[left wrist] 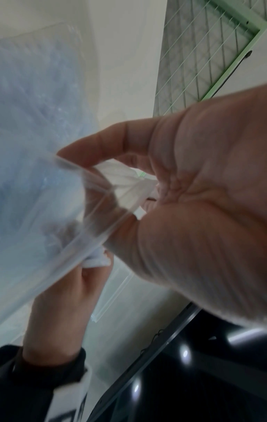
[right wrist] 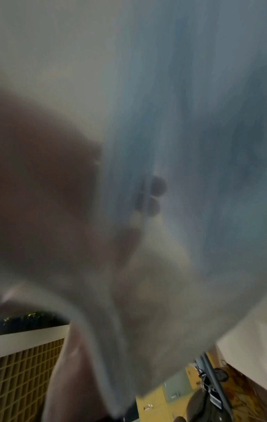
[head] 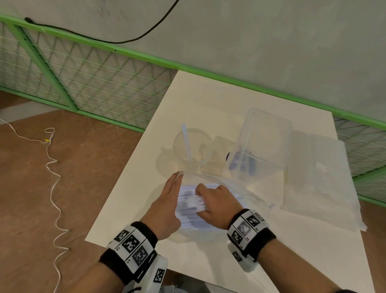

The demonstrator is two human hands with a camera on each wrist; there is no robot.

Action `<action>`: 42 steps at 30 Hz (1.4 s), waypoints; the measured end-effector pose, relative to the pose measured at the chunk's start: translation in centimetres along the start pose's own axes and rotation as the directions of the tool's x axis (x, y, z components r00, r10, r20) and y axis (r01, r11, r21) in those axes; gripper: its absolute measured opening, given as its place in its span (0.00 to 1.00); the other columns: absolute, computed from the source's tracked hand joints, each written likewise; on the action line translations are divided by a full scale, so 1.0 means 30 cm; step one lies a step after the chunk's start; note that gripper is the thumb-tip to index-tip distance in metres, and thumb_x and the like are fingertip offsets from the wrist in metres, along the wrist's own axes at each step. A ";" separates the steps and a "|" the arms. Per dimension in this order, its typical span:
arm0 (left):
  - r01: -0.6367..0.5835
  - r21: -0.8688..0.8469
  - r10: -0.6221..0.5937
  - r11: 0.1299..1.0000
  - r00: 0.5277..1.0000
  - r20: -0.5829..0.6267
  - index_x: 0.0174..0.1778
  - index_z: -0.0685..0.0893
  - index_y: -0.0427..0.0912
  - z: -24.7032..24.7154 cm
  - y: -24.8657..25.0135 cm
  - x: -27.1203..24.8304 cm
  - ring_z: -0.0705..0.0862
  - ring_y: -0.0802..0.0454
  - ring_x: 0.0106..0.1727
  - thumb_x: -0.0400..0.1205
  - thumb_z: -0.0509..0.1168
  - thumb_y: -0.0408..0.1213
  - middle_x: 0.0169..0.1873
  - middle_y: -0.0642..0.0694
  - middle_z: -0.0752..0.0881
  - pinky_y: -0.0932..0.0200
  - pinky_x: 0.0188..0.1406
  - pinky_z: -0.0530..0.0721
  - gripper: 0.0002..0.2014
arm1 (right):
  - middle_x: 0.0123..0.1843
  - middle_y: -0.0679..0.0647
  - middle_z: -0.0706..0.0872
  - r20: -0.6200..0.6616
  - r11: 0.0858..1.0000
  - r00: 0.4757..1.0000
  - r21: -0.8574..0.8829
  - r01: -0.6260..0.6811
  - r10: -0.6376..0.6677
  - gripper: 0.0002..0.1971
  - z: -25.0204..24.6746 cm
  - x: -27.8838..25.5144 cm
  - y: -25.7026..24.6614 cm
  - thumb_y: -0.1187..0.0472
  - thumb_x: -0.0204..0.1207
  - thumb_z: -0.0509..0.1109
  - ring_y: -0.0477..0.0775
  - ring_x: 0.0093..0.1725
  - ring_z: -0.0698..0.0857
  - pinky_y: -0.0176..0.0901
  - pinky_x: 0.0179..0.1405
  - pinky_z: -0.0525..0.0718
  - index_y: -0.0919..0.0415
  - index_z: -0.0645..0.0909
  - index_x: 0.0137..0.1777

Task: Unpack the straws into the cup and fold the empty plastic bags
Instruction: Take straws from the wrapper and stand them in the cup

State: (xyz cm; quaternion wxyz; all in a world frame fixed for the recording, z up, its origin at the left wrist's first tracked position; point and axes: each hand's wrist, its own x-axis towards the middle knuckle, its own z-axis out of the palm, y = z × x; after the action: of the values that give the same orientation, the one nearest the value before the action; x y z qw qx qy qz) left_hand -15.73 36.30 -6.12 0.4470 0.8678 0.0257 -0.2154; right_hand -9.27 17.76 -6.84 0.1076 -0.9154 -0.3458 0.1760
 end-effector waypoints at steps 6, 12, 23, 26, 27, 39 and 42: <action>0.003 -0.007 -0.003 1.000 1.000 -0.003 0.84 0.38 0.59 -0.003 0.002 0.006 0.74 0.54 0.70 0.70 0.64 0.17 0.82 0.69 0.36 0.64 0.50 0.86 0.57 | 0.42 0.51 0.83 -0.094 0.997 0.996 0.077 0.012 -0.005 0.09 -0.035 -0.048 0.050 0.53 0.72 0.65 0.59 0.41 0.82 0.48 0.44 0.76 0.55 0.80 0.48; 0.035 -0.013 -0.035 0.999 0.999 0.013 0.84 0.37 0.61 -0.004 0.003 0.010 0.75 0.55 0.66 0.70 0.65 0.17 0.81 0.71 0.36 0.70 0.38 0.80 0.58 | 0.37 0.39 0.73 -0.328 0.956 0.941 0.292 0.021 0.080 0.16 -0.165 -0.088 0.034 0.47 0.77 0.66 0.50 0.40 0.76 0.47 0.41 0.74 0.40 0.64 0.31; 0.046 0.010 -0.046 0.999 0.999 0.010 0.84 0.37 0.59 -0.007 0.011 0.016 0.75 0.56 0.63 0.70 0.65 0.18 0.81 0.71 0.36 0.69 0.37 0.81 0.57 | 0.29 0.52 0.87 -0.459 0.707 0.703 0.702 -0.088 0.543 0.07 -0.362 -0.152 0.034 0.59 0.71 0.79 0.44 0.29 0.85 0.30 0.30 0.80 0.59 0.87 0.34; 0.052 0.015 -0.052 0.999 0.999 0.004 0.84 0.37 0.59 -0.002 0.008 0.016 0.74 0.59 0.63 0.71 0.65 0.18 0.81 0.71 0.36 0.71 0.34 0.79 0.57 | 0.28 0.54 0.88 -0.445 0.581 0.644 0.814 -0.001 0.623 0.06 -0.360 -0.155 0.020 0.62 0.70 0.80 0.49 0.23 0.84 0.37 0.22 0.81 0.61 0.88 0.35; 0.055 0.013 -0.055 0.998 0.998 0.003 0.84 0.37 0.59 -0.001 0.007 0.016 0.74 0.59 0.62 0.71 0.65 0.18 0.81 0.71 0.36 0.71 0.33 0.78 0.57 | 0.28 0.55 0.88 -0.431 0.564 0.640 0.826 -0.005 0.636 0.06 -0.340 -0.151 0.014 0.63 0.70 0.80 0.50 0.23 0.84 0.38 0.22 0.81 0.62 0.88 0.35; 0.037 -0.019 -0.037 0.999 0.999 0.013 0.84 0.37 0.63 0.002 0.001 0.013 0.76 0.53 0.67 0.69 0.63 0.18 0.78 0.75 0.36 0.54 0.55 0.87 0.58 | 0.24 0.53 0.87 -0.594 0.667 0.622 0.730 0.149 0.511 0.08 -0.582 -0.035 -0.067 0.56 0.68 0.80 0.53 0.23 0.86 0.48 0.30 0.86 0.52 0.86 0.29; 0.023 -0.015 -0.023 1.000 1.000 0.006 0.84 0.37 0.62 0.000 0.001 0.013 0.77 0.52 0.67 0.69 0.63 0.18 0.79 0.74 0.36 0.52 0.56 0.87 0.57 | 0.24 0.53 0.86 -0.695 0.715 0.548 0.660 0.230 0.465 0.08 -0.693 0.052 -0.089 0.58 0.68 0.79 0.55 0.22 0.85 0.47 0.26 0.85 0.53 0.85 0.29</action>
State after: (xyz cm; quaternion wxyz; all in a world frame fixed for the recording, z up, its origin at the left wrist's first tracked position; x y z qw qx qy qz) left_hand -15.36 36.21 -6.26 0.4509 0.8635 0.0362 -0.2229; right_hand -1.54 19.22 12.65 0.5740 -0.7990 -0.0928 -0.1533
